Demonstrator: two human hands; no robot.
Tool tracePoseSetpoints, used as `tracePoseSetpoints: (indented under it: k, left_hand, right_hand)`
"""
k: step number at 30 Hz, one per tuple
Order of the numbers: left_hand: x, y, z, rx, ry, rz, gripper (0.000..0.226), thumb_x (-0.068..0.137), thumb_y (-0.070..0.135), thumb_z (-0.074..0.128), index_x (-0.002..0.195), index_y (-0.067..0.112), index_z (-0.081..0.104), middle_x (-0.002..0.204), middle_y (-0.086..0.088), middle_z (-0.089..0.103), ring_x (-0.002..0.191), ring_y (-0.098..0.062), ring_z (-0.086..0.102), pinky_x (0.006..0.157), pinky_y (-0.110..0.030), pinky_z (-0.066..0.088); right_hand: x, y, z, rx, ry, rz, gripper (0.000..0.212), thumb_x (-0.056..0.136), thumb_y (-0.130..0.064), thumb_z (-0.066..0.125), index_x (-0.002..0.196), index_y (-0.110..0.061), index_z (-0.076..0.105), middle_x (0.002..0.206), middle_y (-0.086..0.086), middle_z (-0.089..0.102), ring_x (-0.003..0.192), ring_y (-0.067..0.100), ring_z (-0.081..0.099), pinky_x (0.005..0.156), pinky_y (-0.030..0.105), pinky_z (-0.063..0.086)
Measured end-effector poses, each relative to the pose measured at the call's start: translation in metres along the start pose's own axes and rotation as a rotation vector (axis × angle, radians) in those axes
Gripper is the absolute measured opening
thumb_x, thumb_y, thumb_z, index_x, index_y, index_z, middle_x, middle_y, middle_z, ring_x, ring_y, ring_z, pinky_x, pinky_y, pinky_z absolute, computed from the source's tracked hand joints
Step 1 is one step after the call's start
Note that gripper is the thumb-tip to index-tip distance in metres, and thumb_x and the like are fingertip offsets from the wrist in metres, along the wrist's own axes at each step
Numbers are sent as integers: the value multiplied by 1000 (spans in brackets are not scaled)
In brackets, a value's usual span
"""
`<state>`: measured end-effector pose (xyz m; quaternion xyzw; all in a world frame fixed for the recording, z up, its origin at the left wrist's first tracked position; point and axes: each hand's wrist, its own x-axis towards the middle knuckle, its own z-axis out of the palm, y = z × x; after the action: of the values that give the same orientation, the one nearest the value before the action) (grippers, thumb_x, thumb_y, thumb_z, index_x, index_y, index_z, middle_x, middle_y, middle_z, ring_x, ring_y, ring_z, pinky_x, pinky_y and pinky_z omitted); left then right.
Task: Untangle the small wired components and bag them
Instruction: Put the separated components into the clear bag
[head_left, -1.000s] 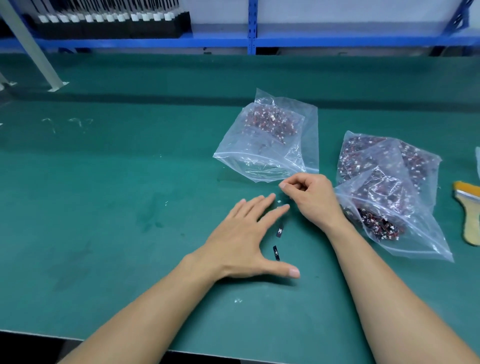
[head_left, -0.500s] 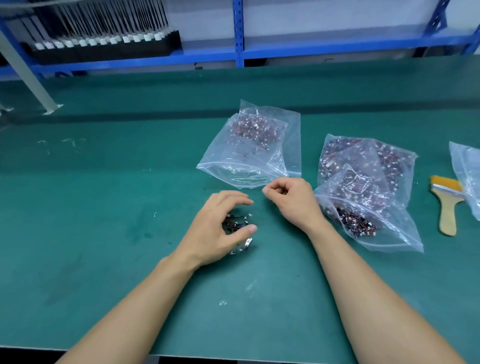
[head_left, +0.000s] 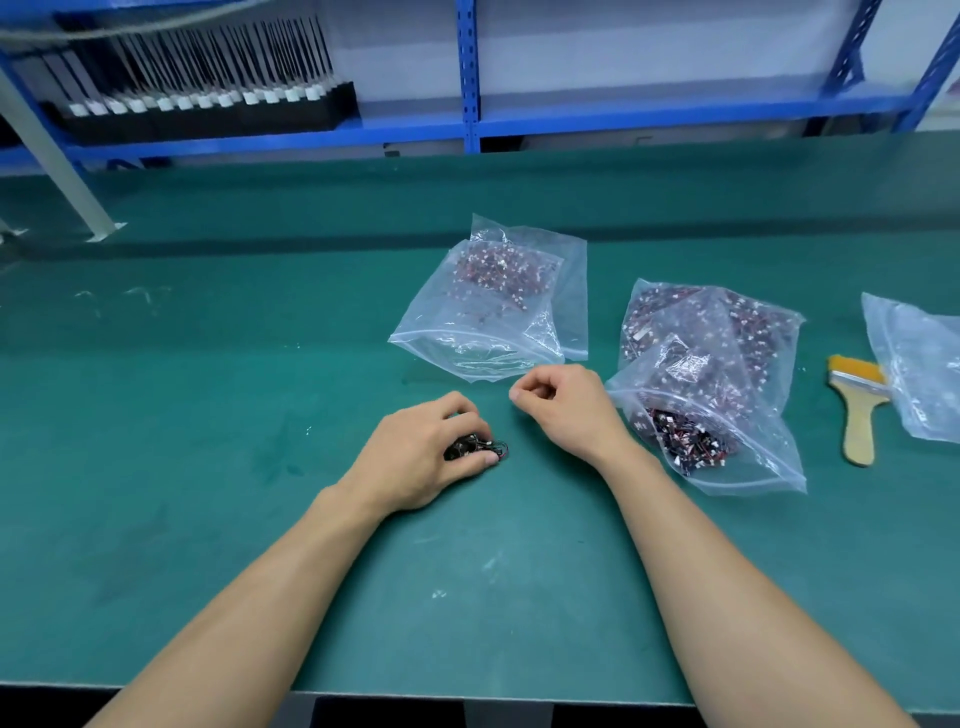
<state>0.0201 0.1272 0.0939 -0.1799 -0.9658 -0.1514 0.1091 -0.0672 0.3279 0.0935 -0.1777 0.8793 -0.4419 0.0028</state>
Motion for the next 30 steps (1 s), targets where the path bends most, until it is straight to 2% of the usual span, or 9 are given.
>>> tracePoseSetpoints:
  k: [4, 6, 11, 16, 18, 20, 22, 25, 30]
  left_hand:
    - [0, 1, -3, 30, 55, 5, 26, 95, 55, 56, 104, 35, 69, 106, 17, 62, 77, -11, 61, 61, -37, 52]
    - [0, 3, -3, 33, 95, 8, 21, 95, 48, 61, 105, 32, 72, 101, 14, 65, 76, -14, 63, 60, -39, 53]
    - [3, 2, -4, 50, 183, -35, 17, 92, 37, 70, 103, 25, 73, 90, 7, 70, 78, -21, 66, 62, -39, 53]
    - [3, -2, -4, -63, 263, -118, 15, 80, 25, 83, 93, 22, 76, 79, 10, 72, 69, -14, 65, 65, -30, 53]
    - [2, -6, -4, -126, 280, -155, 16, 77, 24, 86, 90, 25, 76, 77, 14, 71, 67, -4, 61, 67, -20, 51]
    - [1, -7, -4, -172, 289, -182, 15, 76, 23, 87, 87, 26, 77, 73, 19, 68, 66, 3, 58, 66, -5, 40]
    - [2, -4, -4, -231, 298, -196, 15, 74, 22, 88, 85, 24, 78, 70, 21, 65, 64, 9, 57, 64, -2, 37]
    - [8, 17, -4, -370, 321, -209, 14, 73, 19, 89, 83, 22, 80, 64, 20, 64, 58, 6, 56, 60, -6, 39]
    - [41, 98, 6, -641, 252, -110, 14, 73, 18, 89, 84, 20, 81, 62, 15, 68, 54, 6, 55, 60, -9, 42]
  right_hand:
    - [-10, -8, -2, -21, -89, -22, 15, 87, -30, 72, 72, -34, 71, 62, -26, 64, 64, -8, 57, 60, 9, 38]
    - [-17, -13, -5, -47, -114, -44, 16, 87, -31, 71, 72, -35, 70, 61, -29, 62, 64, -8, 56, 58, 8, 35]
    - [-26, -33, -34, -80, -66, -125, 11, 88, -33, 71, 77, -34, 72, 67, -16, 65, 64, -1, 56, 64, 21, 44]
    - [-34, -50, -79, -243, 19, -171, 5, 87, -33, 73, 88, -28, 74, 71, -16, 66, 66, 3, 54, 74, 34, 52]
    - [-39, -51, -99, -336, 41, -175, 11, 84, -34, 76, 94, -30, 74, 73, -18, 66, 73, 1, 54, 79, 37, 52]
    - [-43, -50, -116, -451, 9, -147, 28, 76, -38, 82, 101, -34, 71, 82, -20, 64, 84, 5, 56, 84, 38, 51]
    - [-47, -46, -129, -596, -74, -72, 51, 67, -40, 88, 113, -37, 68, 96, -18, 58, 98, 11, 54, 87, 40, 51]
    - [-48, -35, -137, -695, -156, 12, 57, 70, -22, 84, 122, -35, 64, 103, -13, 49, 100, 12, 49, 89, 42, 52]
    - [-43, -23, -136, -609, -60, -45, 35, 79, -6, 69, 104, -31, 72, 96, -14, 57, 94, 13, 57, 87, 36, 51]
